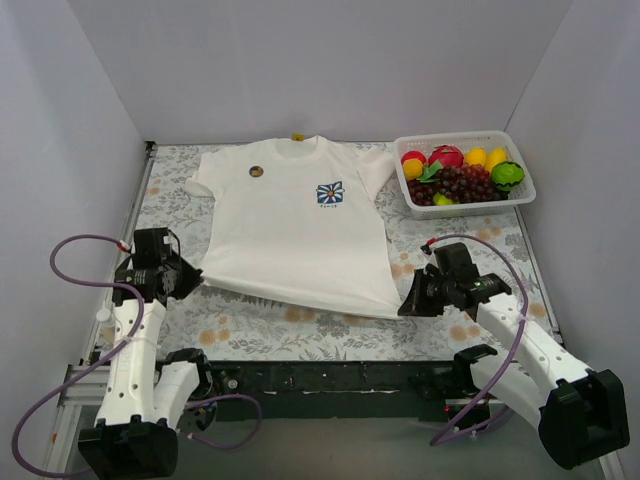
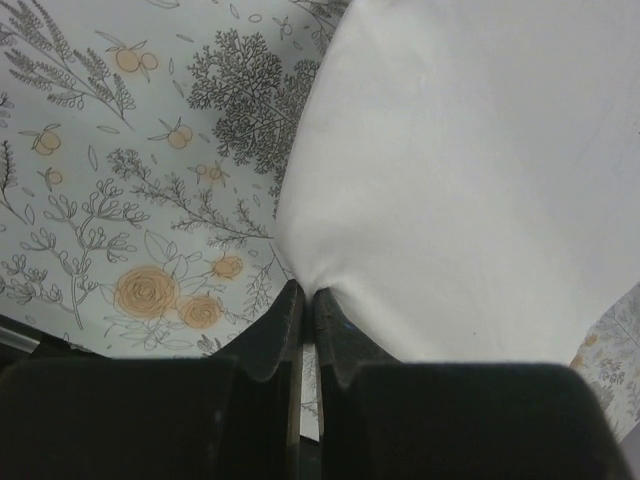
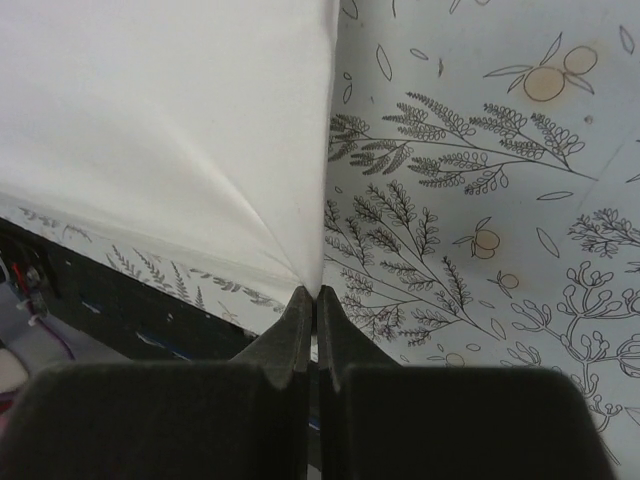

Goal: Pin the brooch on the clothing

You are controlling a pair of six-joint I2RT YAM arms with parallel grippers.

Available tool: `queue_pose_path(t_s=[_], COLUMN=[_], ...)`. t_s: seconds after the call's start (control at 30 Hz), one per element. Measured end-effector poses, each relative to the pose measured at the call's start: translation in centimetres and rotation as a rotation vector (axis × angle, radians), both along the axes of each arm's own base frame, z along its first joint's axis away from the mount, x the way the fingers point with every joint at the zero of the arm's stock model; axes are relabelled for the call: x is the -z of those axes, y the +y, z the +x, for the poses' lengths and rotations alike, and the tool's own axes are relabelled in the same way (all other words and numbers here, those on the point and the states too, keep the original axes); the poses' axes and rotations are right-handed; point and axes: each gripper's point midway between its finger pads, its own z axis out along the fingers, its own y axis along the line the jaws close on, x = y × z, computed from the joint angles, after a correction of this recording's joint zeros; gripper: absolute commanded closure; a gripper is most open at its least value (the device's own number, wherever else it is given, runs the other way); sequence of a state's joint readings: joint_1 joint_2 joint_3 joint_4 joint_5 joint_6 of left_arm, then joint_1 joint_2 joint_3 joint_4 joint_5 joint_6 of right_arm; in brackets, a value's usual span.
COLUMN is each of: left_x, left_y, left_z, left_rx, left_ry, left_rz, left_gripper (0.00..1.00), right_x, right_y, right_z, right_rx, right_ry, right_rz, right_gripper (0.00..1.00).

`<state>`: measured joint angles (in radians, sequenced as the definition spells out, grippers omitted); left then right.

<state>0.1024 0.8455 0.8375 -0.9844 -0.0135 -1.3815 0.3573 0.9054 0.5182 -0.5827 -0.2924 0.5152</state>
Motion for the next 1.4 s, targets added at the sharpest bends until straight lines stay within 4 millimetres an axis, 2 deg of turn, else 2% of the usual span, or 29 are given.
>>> queue_pose_path(t_s=[0.2,0.33,0.63,0.97,1.07,1.1,1.13,1.17,1.2,1.23,1.27,1.37,1.4], left_x=[0.5,0.8,0.5,0.6,0.4,0.3,0.1,-0.1,-0.3,-0.5,-0.6,-1.0,-1.3], left_y=[-0.1,-0.1,0.1,-0.1,-0.1,-0.1,-0.1,0.1,0.1,0.2,0.2,0.3,0.4], left_z=[-2.4,-3.5,-5.9,-7.3,-7.7,-7.8,-7.8,-7.8,-7.8,-7.7,-7.7,-7.6,-7.5], left_rx=[-0.034,-0.05,-0.077,-0.086,-0.087,-0.086,-0.087,-0.088,-0.09,-0.092,-0.093,-0.097,-0.098], left_ry=[0.052,0.082,0.127,0.16,0.16,0.158,0.153,0.145,0.136,0.127,0.119,0.103,0.094], left_rz=[-0.011,-0.01,0.003,-0.005,-0.004,-0.004,-0.002,0.005,0.008,0.01,0.013,0.017,0.018], left_gripper=[1.0,1.0,1.0,1.0,0.81,0.61,0.49,0.38,0.26,0.03,0.02,0.02,0.02], right_x=[1.4,1.5,1.5,1.5,1.3,1.2,1.0,1.0,0.9,0.9,0.8,0.6,0.5], right_y=[-0.1,-0.1,-0.3,-0.4,-0.3,-0.3,-0.3,-0.2,-0.2,-0.1,0.0,0.0,0.0], right_z=[-2.5,-3.8,-5.2,-5.9,-6.0,-6.0,-6.1,-6.2,-6.4,-6.6,-6.8,-7.2,-7.3], right_rx=[-0.081,-0.125,-0.159,-0.177,-0.18,-0.182,-0.185,-0.188,-0.195,-0.202,-0.211,-0.236,-0.241], right_ry=[0.102,0.136,0.177,0.199,0.191,0.187,0.183,0.181,0.181,0.185,0.19,0.191,0.187], right_rz=[-0.052,-0.074,-0.101,-0.116,-0.111,-0.108,-0.102,-0.099,-0.095,-0.086,-0.081,-0.068,-0.065], right_gripper=[0.99,0.99,0.99,0.99,0.96,0.93,0.89,0.68,0.59,0.49,0.33,0.15,0.13])
